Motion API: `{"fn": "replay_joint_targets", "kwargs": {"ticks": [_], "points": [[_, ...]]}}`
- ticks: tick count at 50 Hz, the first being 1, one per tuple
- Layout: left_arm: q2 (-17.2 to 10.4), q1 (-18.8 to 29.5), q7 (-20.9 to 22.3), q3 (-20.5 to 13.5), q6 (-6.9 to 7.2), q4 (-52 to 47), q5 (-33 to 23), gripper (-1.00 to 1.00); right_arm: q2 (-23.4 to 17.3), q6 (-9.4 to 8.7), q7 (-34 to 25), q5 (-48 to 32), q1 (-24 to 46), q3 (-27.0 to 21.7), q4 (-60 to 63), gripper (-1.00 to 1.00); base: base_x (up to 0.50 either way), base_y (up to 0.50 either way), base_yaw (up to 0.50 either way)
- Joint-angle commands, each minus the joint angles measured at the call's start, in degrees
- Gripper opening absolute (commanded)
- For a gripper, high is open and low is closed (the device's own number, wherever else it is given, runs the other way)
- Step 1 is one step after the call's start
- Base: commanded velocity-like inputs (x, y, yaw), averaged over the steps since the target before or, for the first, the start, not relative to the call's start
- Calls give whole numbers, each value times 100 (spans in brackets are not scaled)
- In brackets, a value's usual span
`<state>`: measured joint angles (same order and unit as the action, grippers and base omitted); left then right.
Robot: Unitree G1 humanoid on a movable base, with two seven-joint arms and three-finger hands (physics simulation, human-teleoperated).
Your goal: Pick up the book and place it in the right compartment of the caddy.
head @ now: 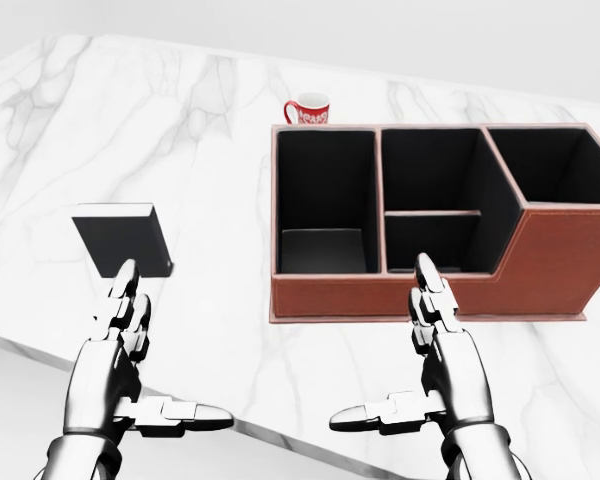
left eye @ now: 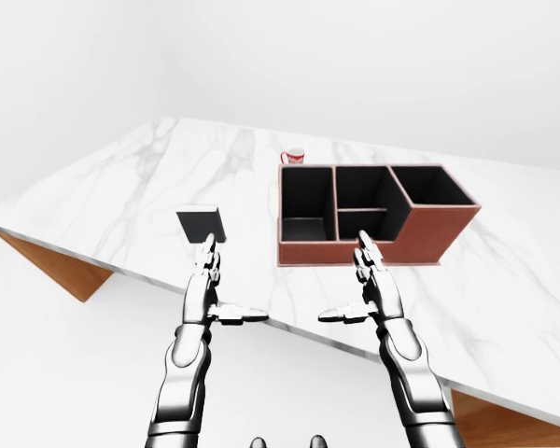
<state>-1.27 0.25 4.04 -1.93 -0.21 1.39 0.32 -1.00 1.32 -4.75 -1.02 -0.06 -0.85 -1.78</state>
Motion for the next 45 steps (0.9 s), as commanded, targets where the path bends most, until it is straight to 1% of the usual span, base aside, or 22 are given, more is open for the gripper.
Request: {"fn": "replay_joint_targets", "kwargs": {"ticks": [1,8,9,12,18,27,28,29,34,37,42,45], "points": [[0,0,1,0,2,-1,2,100,1,-10,-4,2,0,0,1,100,17,6,0],[-1,0,-2,1,0,-1,-5,100,-1,-2,-7,7,4,-5,-25,100,17,6,0],[-6,35,-2,5,-29,131,-28,100,-2,9,-7,7,7,-6,-40,100,17,6,0],[-6,35,-2,7,-22,129,-30,100,-3,2,-8,7,7,-6,-35,100,14,5,0],[-6,42,-1,4,-60,177,-32,100,-4,9,-9,6,14,-7,-54,100,13,5,0],[-5,41,0,3,-46,169,-30,100,-4,13,-11,6,15,-7,-66,100,12,4,0],[-6,46,0,2,-70,199,-31,100,-8,-197,-12,9,2,0,157,100,12,4,0],[-6,49,0,1,-71,203,-30,100,-7,-212,-12,9,1,0,173,100,11,4,0],[-4,26,0,9,-33,142,-33,100,-5,-218,-13,7,-1,-1,179,100,11,4,0],[-7,32,4,4,-56,171,-31,100,-5,-216,-15,6,-1,-2,178,100,11,4,0],[-10,47,5,-1,-32,165,-29,100,-4,-216,-15,6,-1,-3,179,100,11,4,0],[-9,44,5,0,-46,177,-31,100,-4,-218,-16,5,-1,-2,179,100,11,4,0]]}}
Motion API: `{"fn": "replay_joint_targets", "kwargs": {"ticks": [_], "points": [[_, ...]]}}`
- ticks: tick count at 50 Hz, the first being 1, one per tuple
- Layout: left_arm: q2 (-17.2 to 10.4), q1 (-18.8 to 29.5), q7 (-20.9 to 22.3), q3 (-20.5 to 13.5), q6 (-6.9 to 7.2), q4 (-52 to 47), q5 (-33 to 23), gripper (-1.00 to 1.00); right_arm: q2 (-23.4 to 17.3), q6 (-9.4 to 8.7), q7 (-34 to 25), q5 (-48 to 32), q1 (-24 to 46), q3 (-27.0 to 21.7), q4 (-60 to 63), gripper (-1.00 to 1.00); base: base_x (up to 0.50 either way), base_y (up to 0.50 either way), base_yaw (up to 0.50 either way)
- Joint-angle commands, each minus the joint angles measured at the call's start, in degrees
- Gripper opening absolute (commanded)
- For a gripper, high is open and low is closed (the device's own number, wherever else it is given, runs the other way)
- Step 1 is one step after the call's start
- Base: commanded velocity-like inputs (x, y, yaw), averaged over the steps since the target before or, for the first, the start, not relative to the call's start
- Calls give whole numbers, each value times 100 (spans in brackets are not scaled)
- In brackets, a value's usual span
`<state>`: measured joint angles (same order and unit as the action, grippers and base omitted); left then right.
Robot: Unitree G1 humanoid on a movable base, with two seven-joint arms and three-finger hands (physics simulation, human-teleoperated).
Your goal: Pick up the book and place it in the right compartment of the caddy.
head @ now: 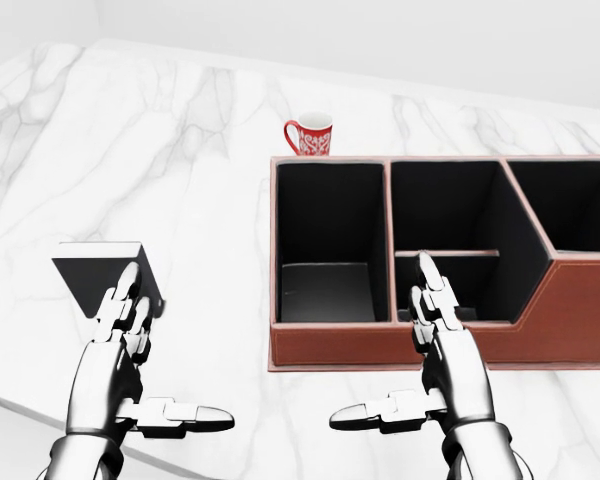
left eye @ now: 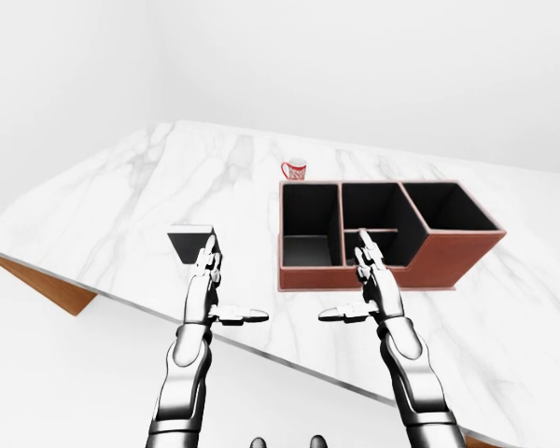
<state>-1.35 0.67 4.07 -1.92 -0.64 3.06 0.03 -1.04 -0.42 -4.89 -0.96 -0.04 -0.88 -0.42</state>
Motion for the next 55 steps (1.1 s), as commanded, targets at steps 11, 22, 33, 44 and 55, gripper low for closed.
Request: {"fn": "replay_joint_targets", "kwargs": {"ticks": [11,22,33,44,55], "points": [[1,5,-2,2,17,-6,-6,100,1,-45,-4,-2,-3,0,44,100,15,6,0],[1,3,-2,3,64,-55,-7,100,1,-43,-2,-4,-3,0,43,100,16,6,0],[1,3,-1,3,65,-56,-6,100,2,-43,-4,-1,-3,-1,43,100,16,6,0],[1,3,-1,3,66,-56,-7,100,1,-44,-5,-1,-3,0,43,100,16,6,0],[2,3,-2,2,66,-56,-7,100,5,98,-2,-19,-4,8,-101,100,13,5,0]]}}
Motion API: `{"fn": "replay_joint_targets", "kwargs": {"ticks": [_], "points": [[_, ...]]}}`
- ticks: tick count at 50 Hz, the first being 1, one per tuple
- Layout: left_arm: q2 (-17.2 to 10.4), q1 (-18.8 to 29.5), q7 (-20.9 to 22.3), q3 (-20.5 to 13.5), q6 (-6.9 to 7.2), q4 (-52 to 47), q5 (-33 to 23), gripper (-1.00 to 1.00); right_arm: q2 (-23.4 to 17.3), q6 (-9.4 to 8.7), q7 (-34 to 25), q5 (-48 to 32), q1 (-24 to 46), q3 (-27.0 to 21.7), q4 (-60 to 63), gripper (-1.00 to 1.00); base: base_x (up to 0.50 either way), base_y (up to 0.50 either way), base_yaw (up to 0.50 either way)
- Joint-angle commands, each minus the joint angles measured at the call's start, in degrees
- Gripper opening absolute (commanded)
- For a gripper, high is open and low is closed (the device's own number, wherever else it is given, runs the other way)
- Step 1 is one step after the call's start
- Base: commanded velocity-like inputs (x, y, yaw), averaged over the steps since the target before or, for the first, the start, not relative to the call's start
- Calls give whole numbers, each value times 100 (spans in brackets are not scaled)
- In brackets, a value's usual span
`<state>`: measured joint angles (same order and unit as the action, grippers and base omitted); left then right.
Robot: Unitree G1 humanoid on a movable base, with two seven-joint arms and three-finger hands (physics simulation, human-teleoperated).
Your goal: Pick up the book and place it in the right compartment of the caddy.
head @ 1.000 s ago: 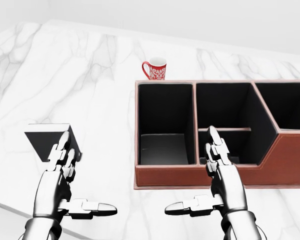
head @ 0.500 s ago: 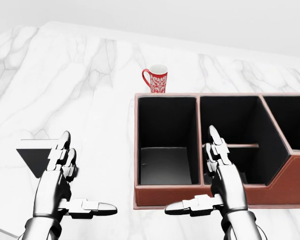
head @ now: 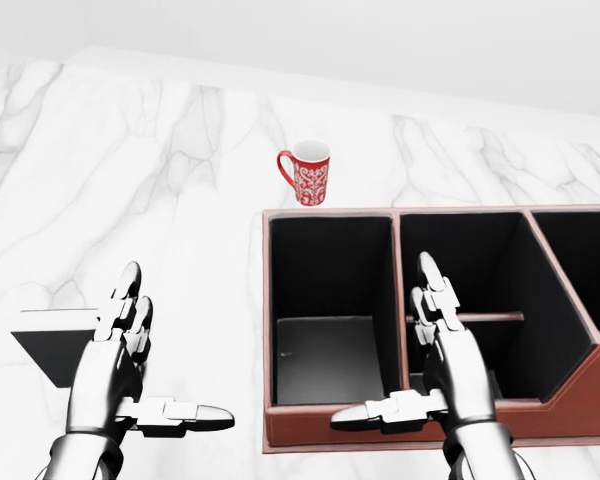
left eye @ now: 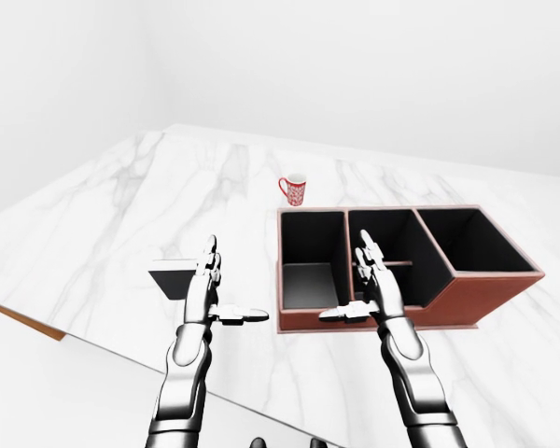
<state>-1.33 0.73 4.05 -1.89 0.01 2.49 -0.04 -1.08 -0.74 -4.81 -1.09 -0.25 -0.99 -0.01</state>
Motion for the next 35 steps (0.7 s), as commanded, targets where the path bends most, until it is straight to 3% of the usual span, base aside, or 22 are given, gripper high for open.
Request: {"fn": "replay_joint_targets", "kwargs": {"ticks": [1,10,11,18,35], "points": [[0,-3,0,0,-1,1,0,100,7,138,-9,-14,19,21,-148,100,0,0,0],[-1,-3,2,1,-1,1,0,100,6,175,-22,-10,19,20,-191,100,0,0,0],[-3,10,9,0,-68,76,-3,100,8,164,-21,-11,15,23,-178,100,0,0,0],[5,-11,55,0,-145,65,56,100,8,164,-23,-8,15,22,-177,100,0,0,0],[4,-28,63,-11,-131,-16,114,100,8,189,-18,-3,28,17,-210,100,0,0,0]]}}
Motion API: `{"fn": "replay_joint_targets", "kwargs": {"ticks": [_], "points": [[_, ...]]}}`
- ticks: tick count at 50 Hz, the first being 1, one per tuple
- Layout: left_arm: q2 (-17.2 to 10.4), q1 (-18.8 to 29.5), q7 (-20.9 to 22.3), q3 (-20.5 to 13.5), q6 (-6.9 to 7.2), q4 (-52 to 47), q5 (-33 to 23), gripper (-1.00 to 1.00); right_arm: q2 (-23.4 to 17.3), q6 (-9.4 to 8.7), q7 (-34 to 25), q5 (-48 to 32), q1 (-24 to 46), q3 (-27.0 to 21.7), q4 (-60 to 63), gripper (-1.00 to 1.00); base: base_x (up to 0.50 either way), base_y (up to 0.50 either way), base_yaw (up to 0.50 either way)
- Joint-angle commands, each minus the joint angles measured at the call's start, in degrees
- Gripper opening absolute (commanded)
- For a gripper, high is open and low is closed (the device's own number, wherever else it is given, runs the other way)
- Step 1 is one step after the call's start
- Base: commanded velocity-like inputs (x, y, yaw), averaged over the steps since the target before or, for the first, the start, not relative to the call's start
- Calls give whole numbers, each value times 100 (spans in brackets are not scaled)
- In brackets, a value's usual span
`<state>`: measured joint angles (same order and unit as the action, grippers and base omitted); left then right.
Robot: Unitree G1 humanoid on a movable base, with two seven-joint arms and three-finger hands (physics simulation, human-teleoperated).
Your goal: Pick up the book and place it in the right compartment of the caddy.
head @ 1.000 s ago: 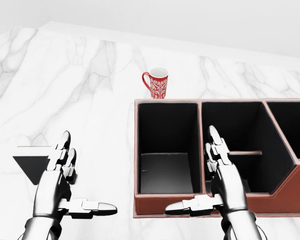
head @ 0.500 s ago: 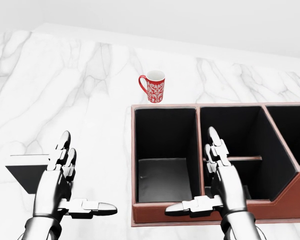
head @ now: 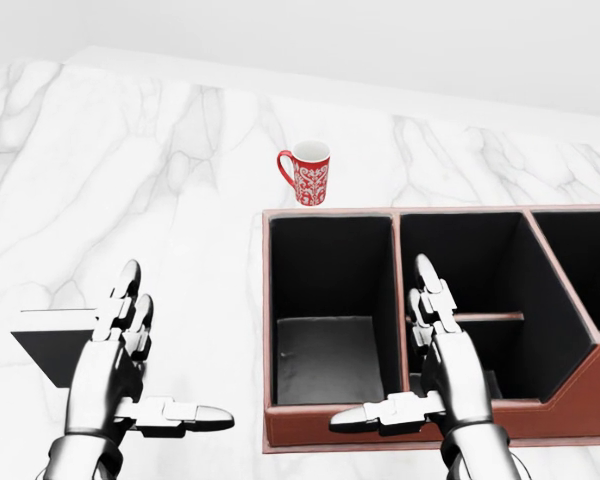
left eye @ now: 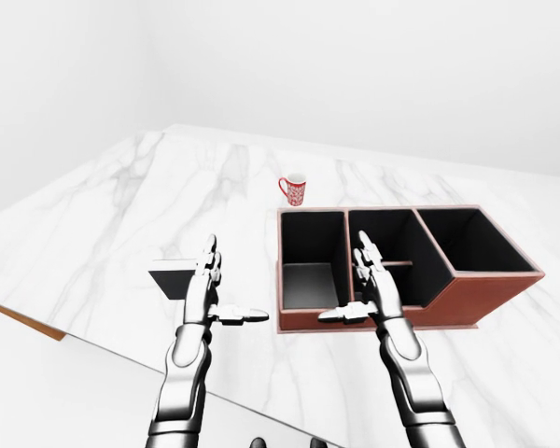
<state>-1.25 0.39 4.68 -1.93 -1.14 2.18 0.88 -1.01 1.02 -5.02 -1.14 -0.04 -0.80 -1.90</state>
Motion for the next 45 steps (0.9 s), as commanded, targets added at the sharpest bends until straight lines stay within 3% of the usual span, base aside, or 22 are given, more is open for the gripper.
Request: {"fn": "replay_joint_targets", "kwargs": {"ticks": [1,8,20,22,24,25,28,33,34,37,39,42,45], "points": [[-4,9,-4,-9,-16,29,18,100,2,-7,6,3,7,1,-2,100,0,0,0],[-6,4,-37,8,-11,32,-42,100,2,-40,12,12,16,-5,-6,100,0,0,0],[-5,-137,-220,50,-226,-321,-374,100,-4,-70,35,16,27,-15,6,100,0,0,0],[-2,-156,-232,54,-208,-410,-418,100,-4,-79,35,16,24,-17,21,100,0,0,0],[-35,-177,-206,63,-70,-644,-504,100,-4,-23,36,14,31,-18,-35,100,0,0,0],[-66,-166,-171,63,-96,-722,-574,100,-5,-22,37,13,34,-19,-38,100,0,0,0],[-294,-114,17,95,-386,-897,-1237,100,-7,-6,35,7,28,-17,-50,100,0,0,0],[-535,-183,327,-65,-386,-935,-2465,100,-10,-3,38,25,47,-36,-84,100,0,0,0],[-745,-111,194,-149,-386,-821,-3093,100,-8,-20,42,25,47,-34,-72,100,0,0,0],[-924,32,371,-362,-386,-813,-3788,100,-6,1,49,24,51,-32,-100,100,0,0,0],[-1038,71,606,-445,-386,-917,-4082,100,-6,-15,52,23,50,-28,-85,100,0,0,0],[-1203,341,1327,-699,-386,-1059,-4228,100,-4,6,58,25,50,-29,-112,100,0,0,0],[-1388,618,1533,-925,-386,-954,-4506,100,-5,-3,61,26,58,-28,-112,100,0,0,0]]}}
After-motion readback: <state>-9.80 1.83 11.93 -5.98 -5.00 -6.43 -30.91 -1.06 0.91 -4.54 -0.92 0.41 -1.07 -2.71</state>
